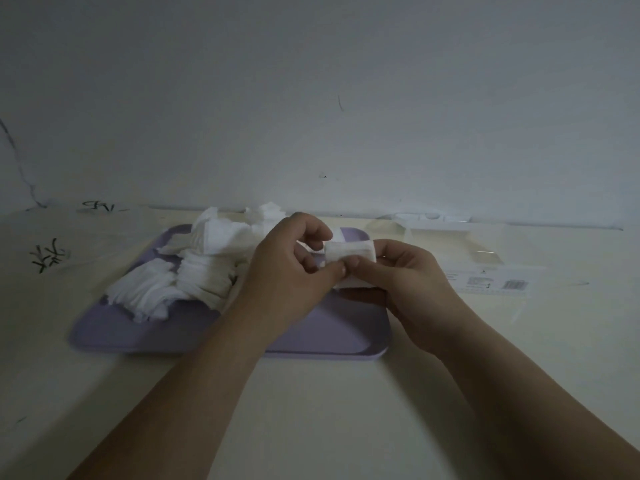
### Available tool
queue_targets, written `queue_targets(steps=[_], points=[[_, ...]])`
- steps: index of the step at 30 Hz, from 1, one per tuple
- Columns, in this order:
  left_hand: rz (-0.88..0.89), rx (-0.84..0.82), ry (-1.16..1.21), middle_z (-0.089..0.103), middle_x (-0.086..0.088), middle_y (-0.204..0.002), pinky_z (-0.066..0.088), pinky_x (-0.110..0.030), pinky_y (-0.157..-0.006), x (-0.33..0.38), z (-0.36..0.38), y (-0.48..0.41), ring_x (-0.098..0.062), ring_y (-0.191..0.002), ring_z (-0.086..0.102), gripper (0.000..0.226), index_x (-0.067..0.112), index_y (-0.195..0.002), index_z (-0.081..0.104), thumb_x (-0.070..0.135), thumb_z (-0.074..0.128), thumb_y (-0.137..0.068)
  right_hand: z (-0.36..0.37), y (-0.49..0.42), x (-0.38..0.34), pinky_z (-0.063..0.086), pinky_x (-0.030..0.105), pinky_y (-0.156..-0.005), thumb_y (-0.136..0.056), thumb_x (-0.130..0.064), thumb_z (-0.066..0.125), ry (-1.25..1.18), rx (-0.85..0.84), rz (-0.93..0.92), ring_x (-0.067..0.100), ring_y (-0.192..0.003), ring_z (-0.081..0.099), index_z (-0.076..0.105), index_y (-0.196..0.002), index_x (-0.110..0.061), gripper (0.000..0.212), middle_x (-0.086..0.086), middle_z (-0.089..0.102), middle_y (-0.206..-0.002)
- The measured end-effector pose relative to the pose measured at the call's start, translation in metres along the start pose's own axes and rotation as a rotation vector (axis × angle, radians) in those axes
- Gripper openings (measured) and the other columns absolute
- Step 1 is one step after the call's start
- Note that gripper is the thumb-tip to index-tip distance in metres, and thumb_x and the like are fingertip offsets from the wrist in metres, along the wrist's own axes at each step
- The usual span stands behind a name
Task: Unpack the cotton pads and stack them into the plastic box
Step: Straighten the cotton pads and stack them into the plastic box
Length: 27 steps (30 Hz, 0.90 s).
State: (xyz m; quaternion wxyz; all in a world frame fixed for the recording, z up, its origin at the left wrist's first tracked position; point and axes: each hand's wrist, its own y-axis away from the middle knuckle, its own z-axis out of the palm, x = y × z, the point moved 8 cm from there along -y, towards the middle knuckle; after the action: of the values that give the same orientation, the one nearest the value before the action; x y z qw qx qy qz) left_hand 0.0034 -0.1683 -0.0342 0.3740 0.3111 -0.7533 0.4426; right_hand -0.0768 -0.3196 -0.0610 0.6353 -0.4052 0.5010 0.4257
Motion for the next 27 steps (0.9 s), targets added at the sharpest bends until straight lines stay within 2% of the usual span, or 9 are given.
queue_targets(steps=[3,5,8,11,14,18,22,24,27], points=[[0.034,-0.004,-0.018,0.063,0.007,-0.090,0.043,-0.018,-0.057,0.003,0.001,0.000,-0.011,-0.058,0.054,0.027,0.032,-0.090,0.069,0.016,0.088,-0.079,-0.002,-0.001,-0.002,0.063,0.052,-0.091,-0.093,0.000,0.072,-0.056,0.031,-0.002,0.039,-0.101,0.077,0.069,-0.124,-0.004,0.031,0.024,0.078,-0.107],[0.008,-0.026,-0.010,0.064,0.010,-0.081,0.043,-0.017,-0.056,0.002,0.002,0.000,-0.009,-0.058,0.054,0.021,0.031,-0.091,0.071,0.017,0.085,-0.083,-0.002,-0.001,-0.002,0.063,0.052,-0.089,-0.094,0.001,0.071,-0.082,0.029,-0.013,0.038,-0.101,0.077,0.066,-0.129,-0.011,0.037,0.023,0.078,-0.108],[-0.008,-0.060,0.027,0.065,0.014,-0.068,0.041,-0.014,-0.053,0.003,0.004,0.001,-0.004,-0.052,0.053,0.015,0.029,-0.091,0.073,0.015,0.078,-0.090,0.001,-0.001,-0.003,0.063,0.053,-0.089,-0.097,-0.001,0.068,-0.070,-0.004,-0.035,0.036,-0.105,0.076,0.067,-0.130,-0.014,0.036,0.019,0.078,-0.112],[0.019,-0.055,0.029,0.070,0.015,-0.071,0.045,-0.015,-0.060,0.006,0.003,0.002,-0.004,-0.058,0.057,0.010,0.027,-0.091,0.078,0.017,0.076,-0.092,0.000,-0.001,-0.003,0.063,0.050,-0.087,-0.097,-0.002,0.069,-0.015,-0.015,-0.066,0.032,-0.107,0.075,0.072,-0.123,-0.013,0.028,0.013,0.078,-0.113],[0.015,-0.023,0.037,0.071,0.016,-0.075,0.045,-0.014,-0.063,0.006,0.001,0.002,-0.004,-0.061,0.059,0.010,0.024,-0.091,0.081,0.015,0.077,-0.092,-0.002,-0.002,-0.003,0.063,0.038,-0.078,-0.098,-0.003,0.069,0.045,-0.009,-0.091,0.028,-0.102,0.074,0.078,-0.106,-0.013,0.015,0.015,0.077,-0.110],[0.016,0.029,0.016,0.075,0.014,-0.092,0.050,-0.017,-0.068,0.007,-0.002,0.000,-0.004,-0.069,0.065,0.012,0.027,-0.094,0.080,0.016,0.075,-0.093,-0.001,-0.002,-0.003,0.065,0.046,-0.080,-0.100,-0.006,0.068,0.094,-0.020,-0.110,0.031,-0.097,0.074,0.074,-0.109,-0.001,0.012,0.025,0.074,-0.107],[-0.203,-0.050,0.079,0.077,0.011,-0.099,0.059,-0.030,-0.078,-0.016,0.004,-0.002,-0.007,-0.081,0.072,0.021,0.034,-0.112,0.073,0.036,0.075,-0.091,-0.002,-0.003,-0.003,0.064,0.046,-0.075,-0.101,-0.005,0.066,0.099,-0.010,-0.110,0.037,-0.094,0.074,0.071,-0.108,0.002,0.012,0.025,0.073,-0.104],[-0.247,-0.106,0.154,0.080,0.005,-0.098,0.055,-0.027,-0.072,-0.019,0.010,0.000,-0.007,-0.080,0.073,0.021,0.030,-0.110,0.075,0.027,0.080,-0.090,-0.003,-0.002,-0.003,0.065,0.048,-0.076,-0.102,-0.003,0.064,0.080,-0.003,-0.108,0.036,-0.094,0.074,0.070,-0.110,0.001,0.011,0.022,0.072,-0.108],[-0.224,-0.106,0.230,0.079,0.002,-0.098,0.053,-0.018,-0.068,-0.015,0.011,0.001,-0.010,-0.087,0.075,0.030,0.026,-0.110,0.075,0.010,0.083,-0.086,-0.003,-0.003,-0.003,0.063,0.039,-0.070,-0.104,-0.004,0.060,0.067,0.020,-0.098,0.033,-0.090,0.074,0.066,-0.118,-0.005,0.015,0.018,0.070,-0.111]])
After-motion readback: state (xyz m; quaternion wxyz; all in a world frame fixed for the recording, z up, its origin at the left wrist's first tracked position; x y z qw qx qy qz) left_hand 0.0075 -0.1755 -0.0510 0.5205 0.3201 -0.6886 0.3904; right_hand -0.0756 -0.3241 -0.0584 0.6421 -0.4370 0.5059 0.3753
